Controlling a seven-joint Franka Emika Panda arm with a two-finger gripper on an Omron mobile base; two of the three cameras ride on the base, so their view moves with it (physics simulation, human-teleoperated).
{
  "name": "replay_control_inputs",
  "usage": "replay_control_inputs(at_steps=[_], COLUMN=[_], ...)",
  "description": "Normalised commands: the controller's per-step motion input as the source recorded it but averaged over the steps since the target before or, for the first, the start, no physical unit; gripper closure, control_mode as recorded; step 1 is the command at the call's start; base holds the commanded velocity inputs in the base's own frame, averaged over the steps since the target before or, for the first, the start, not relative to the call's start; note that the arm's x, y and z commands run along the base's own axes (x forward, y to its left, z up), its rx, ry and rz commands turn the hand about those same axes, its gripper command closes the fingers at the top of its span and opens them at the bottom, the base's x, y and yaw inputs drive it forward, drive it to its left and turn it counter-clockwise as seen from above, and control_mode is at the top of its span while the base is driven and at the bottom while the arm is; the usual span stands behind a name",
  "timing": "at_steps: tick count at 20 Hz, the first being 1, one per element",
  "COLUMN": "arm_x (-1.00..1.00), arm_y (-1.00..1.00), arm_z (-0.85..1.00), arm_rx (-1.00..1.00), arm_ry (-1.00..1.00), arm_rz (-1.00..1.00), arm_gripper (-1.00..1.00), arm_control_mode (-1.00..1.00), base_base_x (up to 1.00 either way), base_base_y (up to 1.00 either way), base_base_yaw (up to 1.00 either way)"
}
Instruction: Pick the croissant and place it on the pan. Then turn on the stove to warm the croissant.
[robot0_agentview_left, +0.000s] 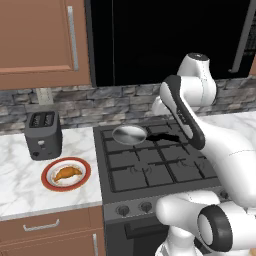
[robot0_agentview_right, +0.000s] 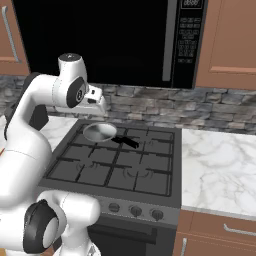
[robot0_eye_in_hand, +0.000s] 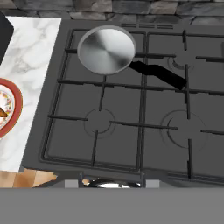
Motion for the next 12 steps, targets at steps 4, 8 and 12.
replay_control_inputs(at_steps=[4,8,12], arm_x=[-0.06,-0.2,-0.32], arm_y=[0.06,0.3,0.37], arm_z=[0.0,0.0,0.0], arm_rx=[0.0,0.0,0.01], arm_ry=[0.0,0.0,0.0], arm_rz=[0.04,0.12,0.11], arm_gripper=[-1.0,-1.0,-1.0], arm_control_mode=[-1.0,-1.0,-1.0], base_base_x=[0.0,0.0,0.0], base_base_y=[0.0,0.0,0.0], base_base_yaw=[0.0,0.0,0.0])
